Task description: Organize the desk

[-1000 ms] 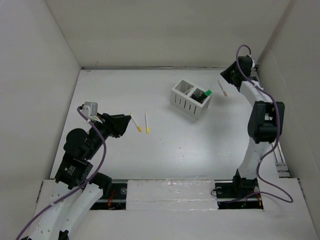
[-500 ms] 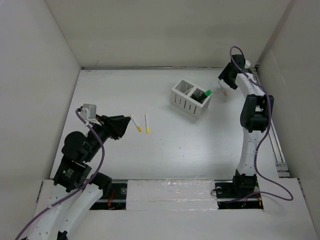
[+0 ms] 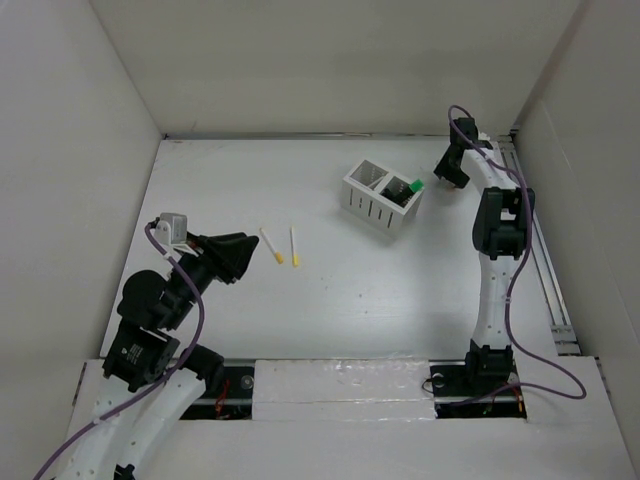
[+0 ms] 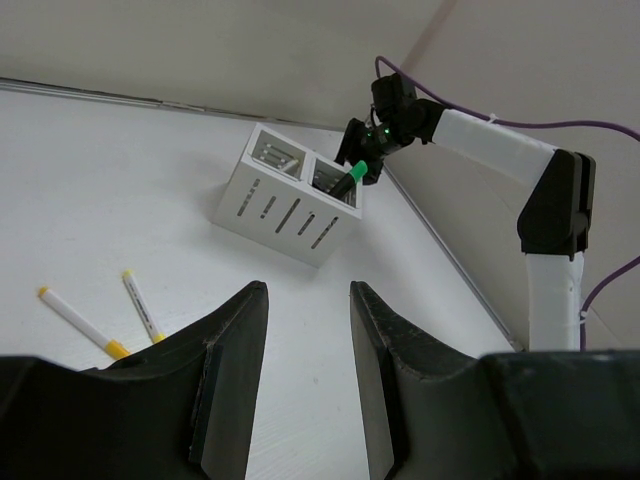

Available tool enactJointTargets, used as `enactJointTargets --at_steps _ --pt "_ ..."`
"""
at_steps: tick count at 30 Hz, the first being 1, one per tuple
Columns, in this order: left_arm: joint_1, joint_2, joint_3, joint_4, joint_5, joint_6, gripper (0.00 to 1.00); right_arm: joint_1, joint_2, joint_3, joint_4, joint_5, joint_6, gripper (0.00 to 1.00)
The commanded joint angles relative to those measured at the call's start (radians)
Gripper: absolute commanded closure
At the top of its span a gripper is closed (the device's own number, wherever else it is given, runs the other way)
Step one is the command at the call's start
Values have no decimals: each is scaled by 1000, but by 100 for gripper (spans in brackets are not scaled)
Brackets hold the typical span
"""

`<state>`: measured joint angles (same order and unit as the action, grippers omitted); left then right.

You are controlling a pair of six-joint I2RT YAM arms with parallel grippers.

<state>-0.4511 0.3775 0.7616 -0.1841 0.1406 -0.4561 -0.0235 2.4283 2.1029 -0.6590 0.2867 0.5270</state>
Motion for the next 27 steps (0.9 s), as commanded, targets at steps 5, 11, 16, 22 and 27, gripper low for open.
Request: enactJointTargets --at_steps 5,11,16,22,27 --pt "-4 -12 16 31 -3 8 65 7 -12 23 -47 -21 -9 60" --pt "-4 -26 16 31 1 8 65 16 -44 -29 -60 -50 -12 80" --pt "-15 -37 21 29 -4 8 65 62 -95 -127 -74 -58 13 91" --pt "-24 -46 21 32 -7 8 65 92 -290 -432 79 -135 67 100" --pt "-24 -51 18 26 -16 8 65 94 -460 -657 269 -176 122 100"
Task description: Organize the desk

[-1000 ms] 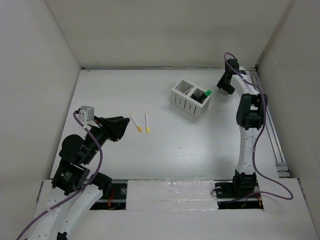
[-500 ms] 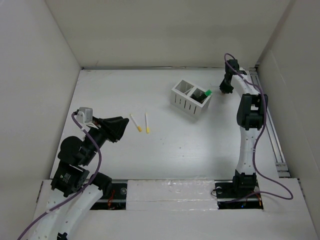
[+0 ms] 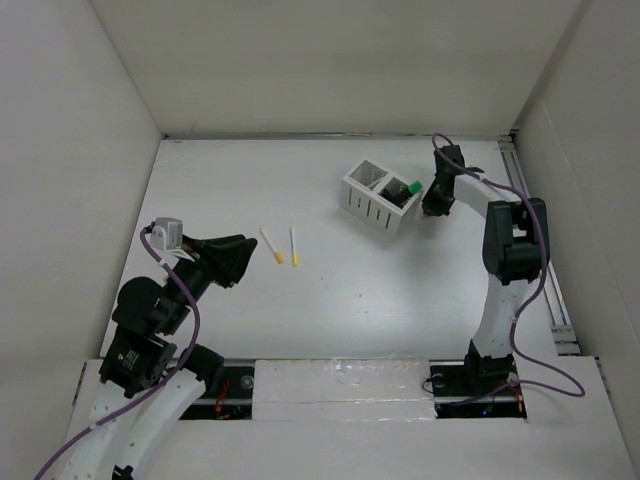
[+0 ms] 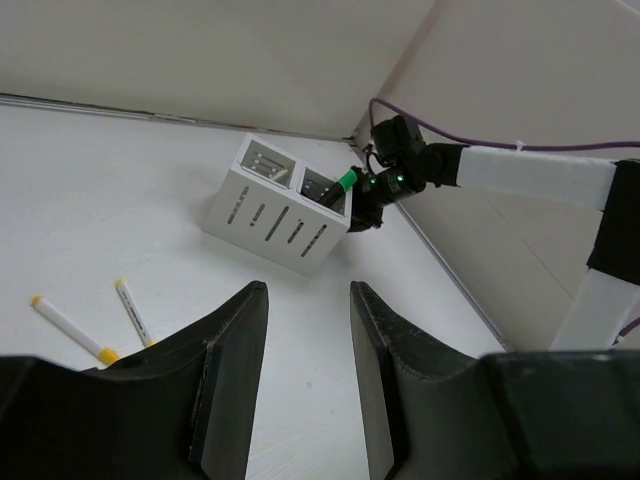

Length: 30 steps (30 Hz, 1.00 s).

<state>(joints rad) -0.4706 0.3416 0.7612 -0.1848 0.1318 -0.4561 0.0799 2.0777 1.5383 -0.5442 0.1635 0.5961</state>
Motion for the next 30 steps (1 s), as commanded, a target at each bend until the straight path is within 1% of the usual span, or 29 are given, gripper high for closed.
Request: enactJointTargets --at_steps 1,2,3,4,6,12,13,14,16,17,20,21,22,24,28,30 --pt "-5 -13 18 27 -9 8 65 -18 -140 -131 186 -94 65 100" --pt "-5 -12 18 28 -9 10 65 -29 -171 -209 220 -123 85 100" --pt "-5 -12 18 30 -8 10 65 -49 -203 -246 289 -149 97 100" --pt "-5 -10 18 30 -9 10 65 -58 -265 -280 317 -195 111 100" --pt "-5 -7 17 30 -8 10 65 -71 -318 -367 380 -214 145 100" --pt "-5 -6 15 34 -4 8 65 -81 -511 -530 479 -223 194 100" --pt "-5 -4 16 33 -6 10 65 -95 -540 -582 496 -252 200 100" --pt "-5 -3 15 34 -4 10 65 -112 -624 -624 525 -283 214 100" --pt "-5 -3 15 34 -3 10 65 -126 -654 -653 527 -303 217 100" --pt "-5 -1 16 34 -3 10 65 -137 -713 -665 526 -315 218 100" --pt "-5 -3 15 34 -1 8 65 -137 -807 -685 504 -338 222 100" --pt "-5 -3 13 34 -1 10 65 -146 -894 -676 475 -338 215 100" --pt "-5 -3 13 34 -1 10 65 -146 -895 -676 475 -340 215 100" --pt "-5 -3 15 35 2 10 65 -146 -968 -659 451 -355 215 100" --pt "-5 2 13 39 3 8 65 -123 -1033 -624 441 -465 228 100" --pt "-5 2 15 42 6 8 65 -97 -1025 -606 470 -499 255 100"
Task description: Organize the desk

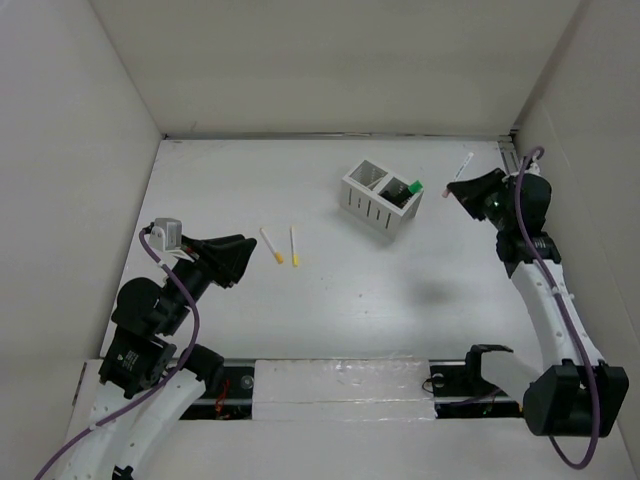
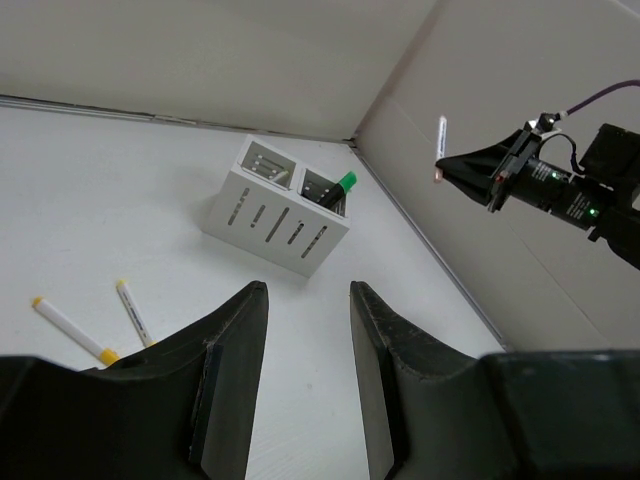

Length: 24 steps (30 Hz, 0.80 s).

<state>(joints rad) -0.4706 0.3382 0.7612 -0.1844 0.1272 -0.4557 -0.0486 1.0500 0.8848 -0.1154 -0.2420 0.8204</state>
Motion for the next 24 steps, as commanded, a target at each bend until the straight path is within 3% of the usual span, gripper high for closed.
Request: enactJointTargets --at_steps 1,7,11,20,24 --pt "-5 7 15 40 12 8 65 68 25 58 46 -120 39 100" --pt "-5 8 12 37 6 9 65 188 148 50 325 -308 230 100" --pt "-5 9 13 34 5 9 65 277 234 59 494 -345 373 100" --pt "-5 1 13 31 2 9 65 314 390 59 733 -382 614 100" --pt "-5 1 15 30 2 9 65 314 438 -29 879 -388 726 100"
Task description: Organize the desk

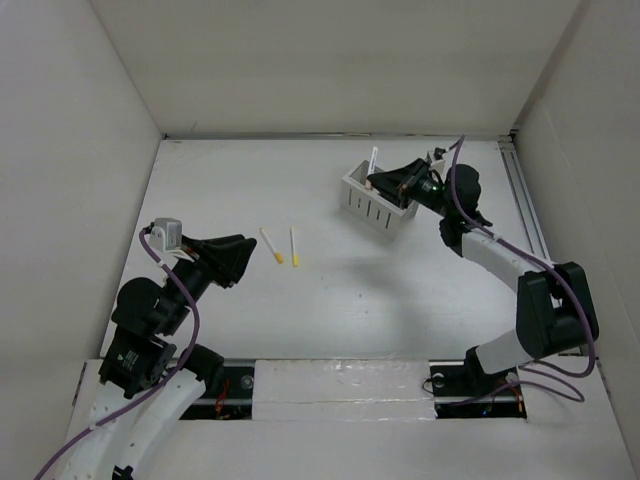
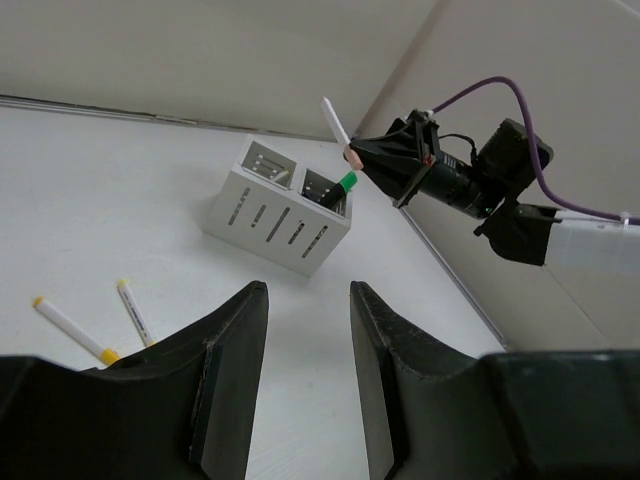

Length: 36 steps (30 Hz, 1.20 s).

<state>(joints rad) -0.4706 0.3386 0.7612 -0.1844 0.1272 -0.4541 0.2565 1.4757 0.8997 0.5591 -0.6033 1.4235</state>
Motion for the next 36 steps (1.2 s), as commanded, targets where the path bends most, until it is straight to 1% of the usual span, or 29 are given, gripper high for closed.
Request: enactJointTargets --at_steps 1,2,6,7,10,12,13,18,22,24,28,32,35,36 --pt "-5 0 13 31 2 6 65 9 21 -59 241 -27 147 100" --pt "-5 0 15 33 3 8 65 9 44 -74 307 -24 199 100" --pt "-5 0 15 33 3 8 65 9 101 -129 441 -7 314 100" --pt "-5 0 15 33 3 8 65 9 110 -139 441 -1 315 100" --pt "-5 0 15 33 0 8 65 18 146 -166 528 26 388 100" --pt "-5 0 15 31 0 8 65 29 172 -183 584 36 440 100" --pt "-5 0 16 31 2 8 65 29 185 -205 640 57 493 100" --pt "-5 -3 15 31 0 8 65 47 225 -245 725 95 569 100" --pt "-5 -4 16 31 0 8 65 58 267 -303 844 149 667 100" --pt "-5 -6 16 31 0 8 65 58 288 -314 867 154 687 100" --pt "-5 -4 17 31 2 6 65 69 348 -320 984 163 764 100" --pt "-5 -3 16 33 3 8 65 79 348 -312 998 178 785 100" --pt "-5 -3 15 33 3 8 65 89 315 -286 947 189 781 100" --pt "-5 -3 15 33 3 8 65 98 278 -282 925 203 778 100"
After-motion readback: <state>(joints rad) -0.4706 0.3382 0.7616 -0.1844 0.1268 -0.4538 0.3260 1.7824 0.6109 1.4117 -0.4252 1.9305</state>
